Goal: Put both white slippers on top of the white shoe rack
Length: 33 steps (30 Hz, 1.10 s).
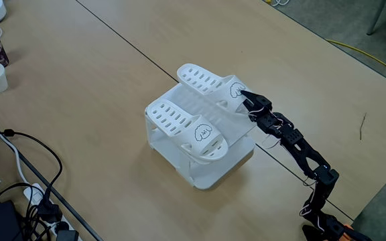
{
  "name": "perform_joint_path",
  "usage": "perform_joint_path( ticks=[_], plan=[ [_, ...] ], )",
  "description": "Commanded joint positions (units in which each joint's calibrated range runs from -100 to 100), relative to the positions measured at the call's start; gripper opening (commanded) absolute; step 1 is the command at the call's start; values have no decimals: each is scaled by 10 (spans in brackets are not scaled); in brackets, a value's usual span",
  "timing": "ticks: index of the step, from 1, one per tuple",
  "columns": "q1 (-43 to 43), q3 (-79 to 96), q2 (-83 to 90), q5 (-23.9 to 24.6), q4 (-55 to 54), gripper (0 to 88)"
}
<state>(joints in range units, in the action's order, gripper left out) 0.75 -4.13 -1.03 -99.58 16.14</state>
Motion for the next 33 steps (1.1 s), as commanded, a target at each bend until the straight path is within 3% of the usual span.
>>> perform_joint_path(
  ticks=[1, 20, 28, 33],
  plan=[
    [-19, -46, 16, -4, 0, 8],
    [-31, 6, 19, -4, -3, 13],
    [-31, 12, 20, -4, -3, 190],
    [-31, 12, 22, -4, -3, 203]
  ],
)
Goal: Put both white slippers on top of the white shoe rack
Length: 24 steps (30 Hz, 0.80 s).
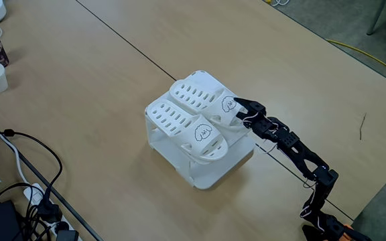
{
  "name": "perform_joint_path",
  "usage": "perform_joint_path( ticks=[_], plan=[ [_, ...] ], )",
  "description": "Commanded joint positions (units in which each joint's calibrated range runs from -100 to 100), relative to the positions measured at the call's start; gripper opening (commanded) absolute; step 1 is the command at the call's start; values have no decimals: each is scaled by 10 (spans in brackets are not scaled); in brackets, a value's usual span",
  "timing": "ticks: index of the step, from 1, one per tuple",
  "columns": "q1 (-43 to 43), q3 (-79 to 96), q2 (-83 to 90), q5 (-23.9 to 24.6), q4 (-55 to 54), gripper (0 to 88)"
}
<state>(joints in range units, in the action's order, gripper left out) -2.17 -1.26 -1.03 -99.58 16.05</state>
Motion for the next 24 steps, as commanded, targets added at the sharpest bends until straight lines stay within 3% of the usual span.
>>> perform_joint_path(
  ticks=[1, 24],
  plan=[
    [-2, -15, 23, -4, -2, 203],
    [23, 135, 182, -4, 0, 204]
  ],
)
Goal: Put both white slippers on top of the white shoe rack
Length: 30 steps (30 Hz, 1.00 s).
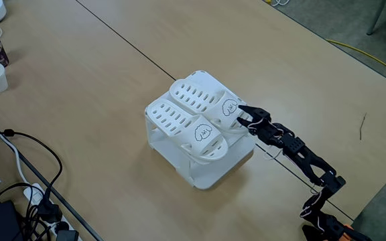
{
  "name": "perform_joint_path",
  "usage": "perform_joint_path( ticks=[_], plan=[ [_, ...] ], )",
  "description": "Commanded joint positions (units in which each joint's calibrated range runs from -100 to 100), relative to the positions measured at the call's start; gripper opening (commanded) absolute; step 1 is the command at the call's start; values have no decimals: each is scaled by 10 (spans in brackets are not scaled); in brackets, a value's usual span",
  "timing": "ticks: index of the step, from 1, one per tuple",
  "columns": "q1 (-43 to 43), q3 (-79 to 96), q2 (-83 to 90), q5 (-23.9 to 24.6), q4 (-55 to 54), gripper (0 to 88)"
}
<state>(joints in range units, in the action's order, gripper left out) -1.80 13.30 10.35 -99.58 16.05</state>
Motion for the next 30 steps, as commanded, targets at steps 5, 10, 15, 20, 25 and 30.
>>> perform_joint_path(
  ticks=[5, 10, 15, 20, 25, 30],
  plan=[
    [76, -12, 69, -4, 0, 196],
    [97, 30, 64, -4, 0, 183],
    [111, 88, 66, -4, -2, 173],
    [97, 101, 66, -4, -2, 175],
    [64, 95, 69, -4, -2, 175],
    [60, 95, 73, -4, -2, 175]
  ],
)
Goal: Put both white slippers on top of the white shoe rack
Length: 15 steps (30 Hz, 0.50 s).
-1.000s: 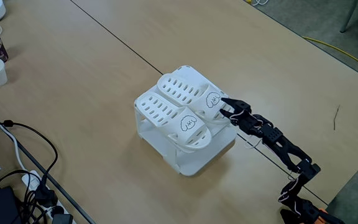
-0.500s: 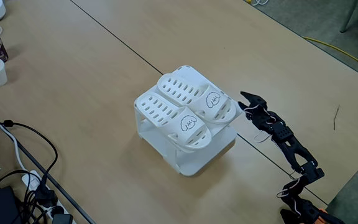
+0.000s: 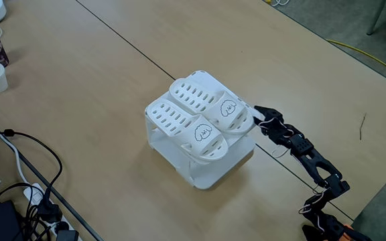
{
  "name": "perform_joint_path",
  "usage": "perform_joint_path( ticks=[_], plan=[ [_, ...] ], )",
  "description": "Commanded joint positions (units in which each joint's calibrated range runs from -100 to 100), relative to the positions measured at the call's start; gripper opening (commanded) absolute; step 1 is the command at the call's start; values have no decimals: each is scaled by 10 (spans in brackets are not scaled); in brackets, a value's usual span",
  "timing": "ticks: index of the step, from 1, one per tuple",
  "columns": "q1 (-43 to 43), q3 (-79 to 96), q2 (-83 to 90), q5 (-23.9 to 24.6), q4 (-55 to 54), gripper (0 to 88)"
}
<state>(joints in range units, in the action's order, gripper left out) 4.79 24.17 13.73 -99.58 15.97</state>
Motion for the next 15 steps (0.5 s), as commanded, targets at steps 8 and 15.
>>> perform_joint_path(
  ticks=[8, 15],
  plan=[
    [37, -8, 41, -4, -1, 175],
    [64, 13, 102, -4, -1, 169]
  ],
)
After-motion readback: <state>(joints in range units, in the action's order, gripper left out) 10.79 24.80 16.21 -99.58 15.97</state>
